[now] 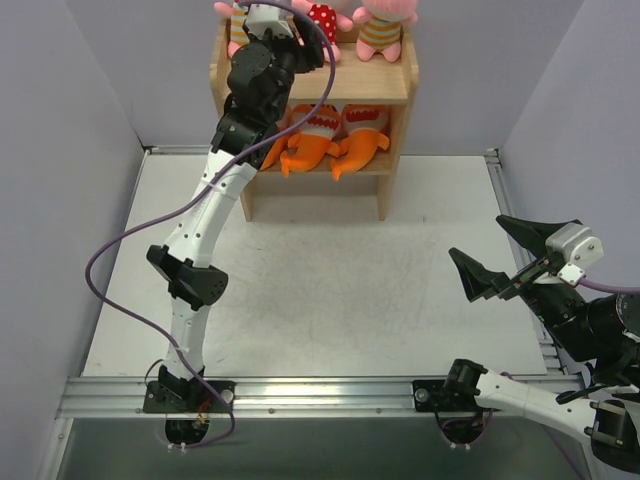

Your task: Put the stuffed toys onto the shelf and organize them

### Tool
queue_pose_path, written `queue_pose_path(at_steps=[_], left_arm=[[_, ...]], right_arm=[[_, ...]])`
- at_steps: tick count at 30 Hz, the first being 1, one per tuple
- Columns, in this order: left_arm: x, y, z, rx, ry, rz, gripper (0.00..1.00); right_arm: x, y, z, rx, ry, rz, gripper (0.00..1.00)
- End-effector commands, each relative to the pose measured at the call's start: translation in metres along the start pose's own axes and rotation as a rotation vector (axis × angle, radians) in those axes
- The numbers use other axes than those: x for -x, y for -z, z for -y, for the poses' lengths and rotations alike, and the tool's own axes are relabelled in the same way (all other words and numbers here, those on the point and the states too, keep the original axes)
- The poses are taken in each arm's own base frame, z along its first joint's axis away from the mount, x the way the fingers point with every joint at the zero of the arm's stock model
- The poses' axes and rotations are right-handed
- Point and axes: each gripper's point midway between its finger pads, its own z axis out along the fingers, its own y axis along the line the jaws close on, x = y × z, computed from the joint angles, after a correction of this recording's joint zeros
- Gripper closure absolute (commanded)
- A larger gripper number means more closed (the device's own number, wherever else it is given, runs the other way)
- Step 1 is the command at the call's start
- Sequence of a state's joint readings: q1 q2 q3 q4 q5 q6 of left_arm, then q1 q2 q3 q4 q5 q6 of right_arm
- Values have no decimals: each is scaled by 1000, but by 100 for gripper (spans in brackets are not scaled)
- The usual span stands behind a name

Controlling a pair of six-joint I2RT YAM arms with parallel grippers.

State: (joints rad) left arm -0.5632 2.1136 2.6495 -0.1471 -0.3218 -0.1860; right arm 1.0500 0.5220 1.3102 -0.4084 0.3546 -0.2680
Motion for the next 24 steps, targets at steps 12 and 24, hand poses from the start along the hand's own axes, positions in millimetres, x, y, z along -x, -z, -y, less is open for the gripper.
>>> queue_pose_path(at_steps=[12, 24], left_arm=[[-72, -16, -23, 52, -93, -110, 48], [-83, -25, -37, 90, -92, -91, 50]], right_arm=[[7, -5, -1, -11, -29, 28, 9], [6, -7, -1, -14, -27, 23, 9]])
